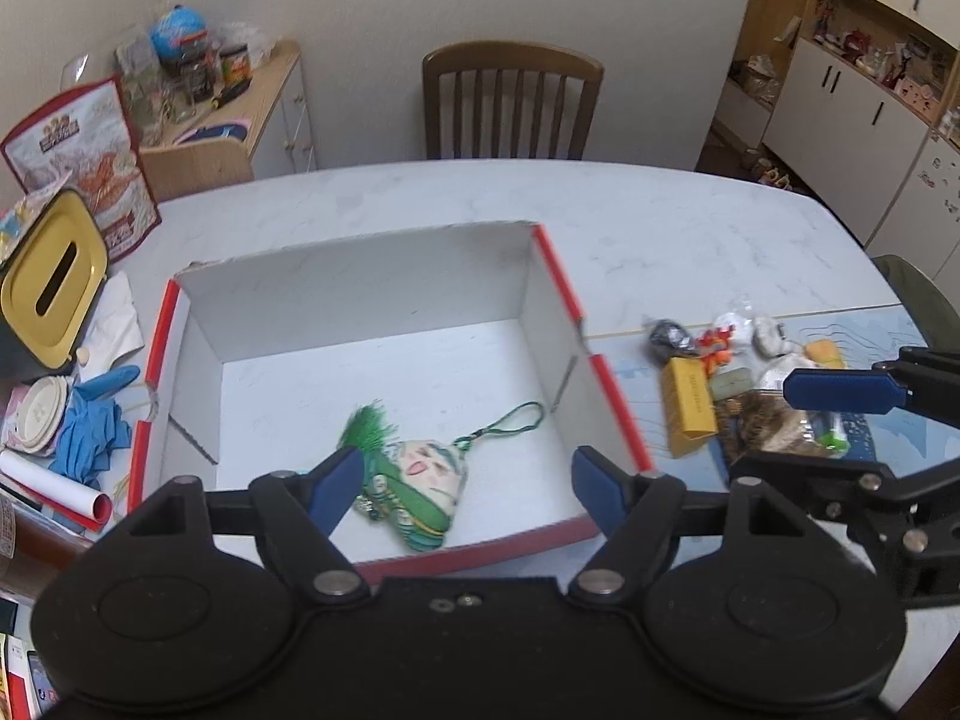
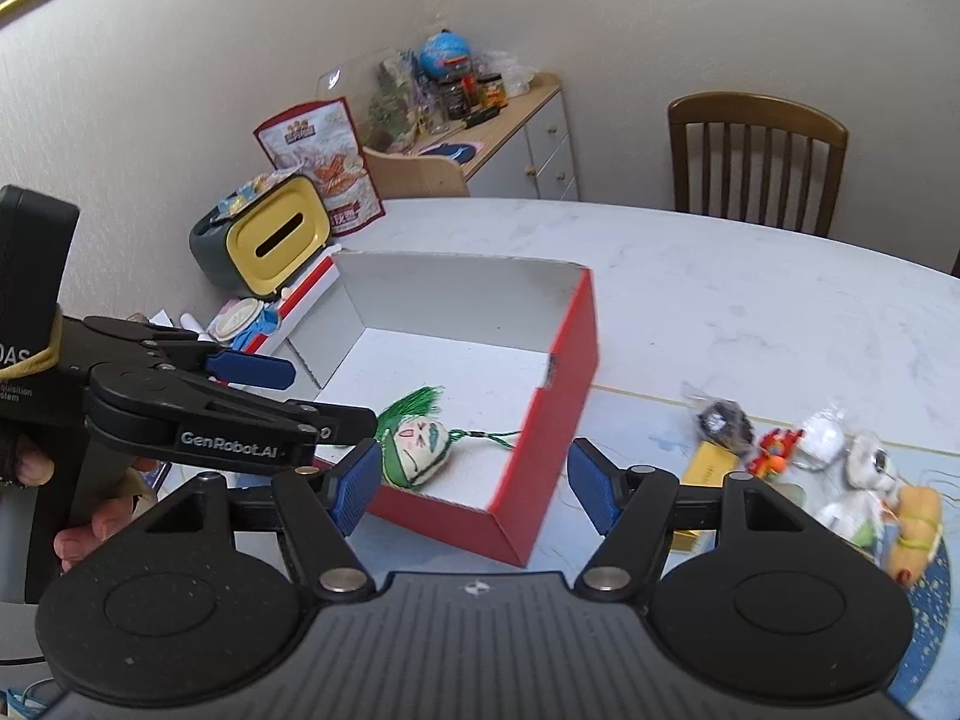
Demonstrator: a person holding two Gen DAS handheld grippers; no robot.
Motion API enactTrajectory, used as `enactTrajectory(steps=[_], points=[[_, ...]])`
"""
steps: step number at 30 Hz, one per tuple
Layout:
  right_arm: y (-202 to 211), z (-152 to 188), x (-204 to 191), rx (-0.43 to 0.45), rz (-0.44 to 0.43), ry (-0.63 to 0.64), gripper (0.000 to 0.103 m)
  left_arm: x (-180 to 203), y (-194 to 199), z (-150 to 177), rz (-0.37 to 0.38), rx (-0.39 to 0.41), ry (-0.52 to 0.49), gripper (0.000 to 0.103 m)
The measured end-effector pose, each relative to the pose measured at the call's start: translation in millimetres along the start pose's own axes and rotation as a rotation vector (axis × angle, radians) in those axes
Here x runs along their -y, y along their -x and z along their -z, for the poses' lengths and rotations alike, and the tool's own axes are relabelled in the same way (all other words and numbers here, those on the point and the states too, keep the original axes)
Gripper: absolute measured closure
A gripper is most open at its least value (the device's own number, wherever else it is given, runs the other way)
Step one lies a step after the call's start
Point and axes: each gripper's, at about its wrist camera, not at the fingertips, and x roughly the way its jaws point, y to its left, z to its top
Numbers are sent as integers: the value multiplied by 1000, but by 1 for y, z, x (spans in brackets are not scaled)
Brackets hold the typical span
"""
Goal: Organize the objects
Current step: 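Open both tools to drop the keychain and sharpener into the box, then move both tools back to the pile of items on the table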
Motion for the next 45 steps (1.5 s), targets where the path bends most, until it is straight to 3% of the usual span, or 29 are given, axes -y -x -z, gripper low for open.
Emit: enactTrajectory(steps=[18,30,38,45], points=[[65,41,58,87,35,-41,20,82,26,10,-39,132,-53,1],[93,72,103,122,94,-22,19,132,20,18,-13,197,-71,1],[97,93,141,91,175,-13,19,154,-6,23,117,153,5,1],[93,103,183,56,232,-64,19,179,-33,28,99,145,-7,1]])
